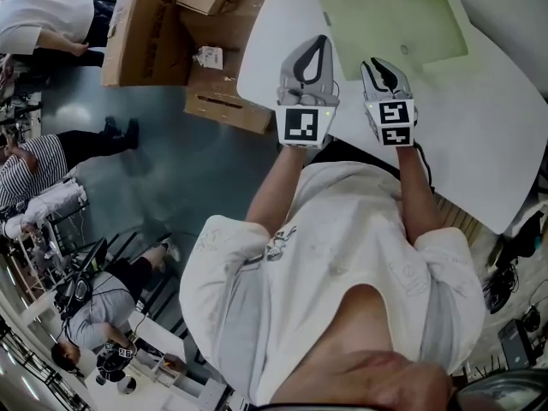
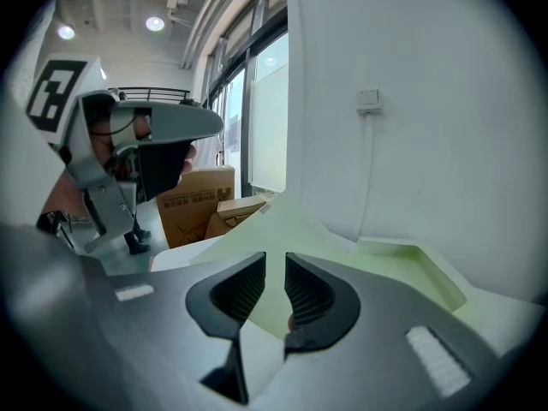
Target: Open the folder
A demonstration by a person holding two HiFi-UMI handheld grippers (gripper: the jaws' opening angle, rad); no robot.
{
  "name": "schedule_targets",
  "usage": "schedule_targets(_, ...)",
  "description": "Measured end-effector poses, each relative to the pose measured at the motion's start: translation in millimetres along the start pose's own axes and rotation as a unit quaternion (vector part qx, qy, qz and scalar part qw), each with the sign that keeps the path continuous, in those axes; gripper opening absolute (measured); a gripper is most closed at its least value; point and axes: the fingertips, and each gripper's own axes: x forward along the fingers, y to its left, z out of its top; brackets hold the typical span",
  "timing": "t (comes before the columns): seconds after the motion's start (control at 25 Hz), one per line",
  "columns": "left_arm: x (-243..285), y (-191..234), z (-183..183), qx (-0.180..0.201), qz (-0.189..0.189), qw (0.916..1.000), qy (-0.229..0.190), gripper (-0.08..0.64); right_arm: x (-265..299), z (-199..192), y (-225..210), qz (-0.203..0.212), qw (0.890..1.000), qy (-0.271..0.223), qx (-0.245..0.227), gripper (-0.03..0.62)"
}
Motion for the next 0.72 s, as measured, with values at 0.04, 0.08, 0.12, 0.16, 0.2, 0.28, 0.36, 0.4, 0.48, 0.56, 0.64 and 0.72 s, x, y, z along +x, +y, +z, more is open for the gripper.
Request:
schedule_targets(0.04,2,-3,0,0.002,-0.004,1.0,0.0,-0.006,-3,1,-4,-0.004,1.0,-0.003,0.003,0.074)
schedule_targets(0.08,3,-7,1,0.002,-0.007,1.0,-0.001,-0.006,-6,2,-9,-0.009,1.0,-0.005,0.006,0.074)
schedule_targets(0.12,5,-10,3,-0.002,-0.009,1.0,-0.001,-0.006,-9,4,-13,-0.013,1.0,-0.007,0.01,0.074)
schedule_targets(0.16,7,-13,5,-0.006,-0.01,0.9999,-0.002,-0.006,-12,5,-17,-0.017,1.0,-0.009,0.012,0.074)
schedule_targets(0.2,8,-17,6,-0.01,-0.012,0.9999,-0.002,-0.006,-16,7,-21,-0.022,1.0,-0.012,0.013,0.074)
schedule_targets(0.28,12,-23,6,-0.011,-0.02,0.9997,-0.002,-0.006,-21,9,-28,-0.034,0.999,-0.018,0.012,0.074)
schedule_targets(0.36,17,-29,6,-0.01,-0.03,0.9995,-0.004,-0.006,-26,11,-36,-0.045,0.999,-0.022,0.011,0.074)
schedule_targets(0.4,20,-34,6,-0.01,-0.035,0.9993,-0.004,-0.006,-29,11,-41,-0.051,0.998,-0.024,0.012,0.075)
schedule_targets(0.48,26,-43,7,-0.011,-0.046,0.9989,-0.006,-0.006,-37,11,-52,-0.065,0.997,-0.029,0.014,0.075)
schedule_targets(0.56,31,-53,6,-0.01,-0.06,0.9981,-0.006,-0.006,-44,10,-63,-0.08,0.996,-0.033,0.017,0.075)
schedule_targets(0.64,37,-65,5,-0.004,-0.077,0.997,-0.007,-0.006,-53,9,-75,-0.094,0.995,-0.037,0.022,0.075)
schedule_targets(0.72,42,-79,8,-0.011,-0.086,0.9962,-0.005,-0.006,-66,8,-89,-0.112,0.992,-0.042,0.029,0.075)
